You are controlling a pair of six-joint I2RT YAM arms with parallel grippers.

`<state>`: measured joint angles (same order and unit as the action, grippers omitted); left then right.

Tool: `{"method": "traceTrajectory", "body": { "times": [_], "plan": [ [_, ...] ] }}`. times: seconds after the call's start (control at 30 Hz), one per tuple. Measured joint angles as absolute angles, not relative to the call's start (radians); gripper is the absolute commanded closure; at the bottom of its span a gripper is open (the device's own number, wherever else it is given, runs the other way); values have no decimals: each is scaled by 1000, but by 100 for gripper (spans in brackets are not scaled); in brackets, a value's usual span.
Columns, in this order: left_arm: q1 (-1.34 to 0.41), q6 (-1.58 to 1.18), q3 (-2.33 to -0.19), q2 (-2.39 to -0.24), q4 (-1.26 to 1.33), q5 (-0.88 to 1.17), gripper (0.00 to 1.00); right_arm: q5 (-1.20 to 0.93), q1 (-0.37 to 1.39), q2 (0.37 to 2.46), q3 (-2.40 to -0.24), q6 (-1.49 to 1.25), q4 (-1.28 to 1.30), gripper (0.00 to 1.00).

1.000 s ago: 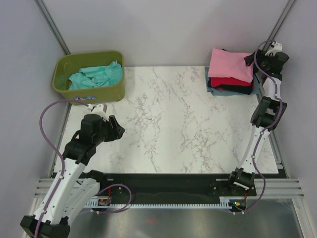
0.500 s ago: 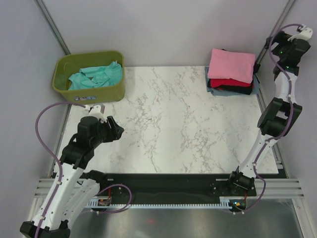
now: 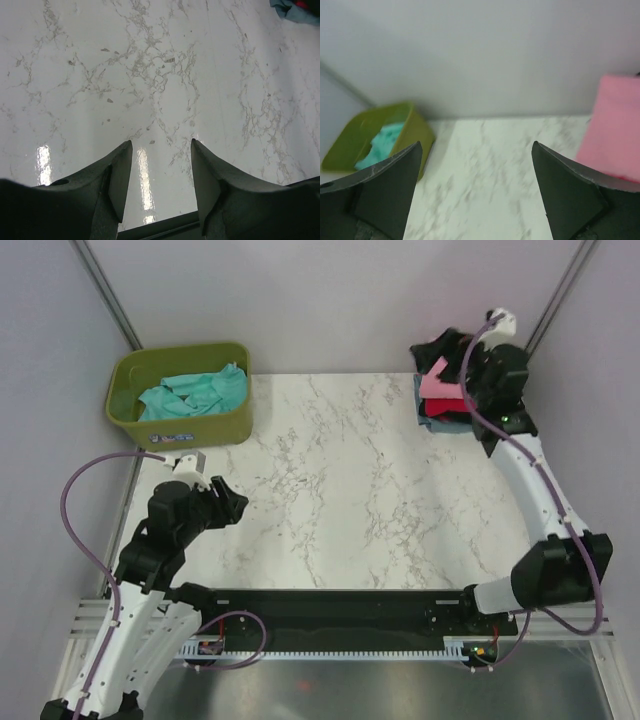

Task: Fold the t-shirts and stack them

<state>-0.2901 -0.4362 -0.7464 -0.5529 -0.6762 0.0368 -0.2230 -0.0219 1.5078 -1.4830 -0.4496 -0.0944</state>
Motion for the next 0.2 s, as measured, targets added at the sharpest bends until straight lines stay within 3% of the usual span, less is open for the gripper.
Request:
{"method": "traceTrajectory", "body": {
  "times": [0.1, 0.2],
  "plan": [
    [-290, -436, -746, -551, -674, 44, 42, -209, 157, 1343, -1270, -463, -44, 2],
    [-290, -436, -746, -548, -673, 56, 42, -203, 207, 1170, -1075, -506, -22, 2]
  ]
}}
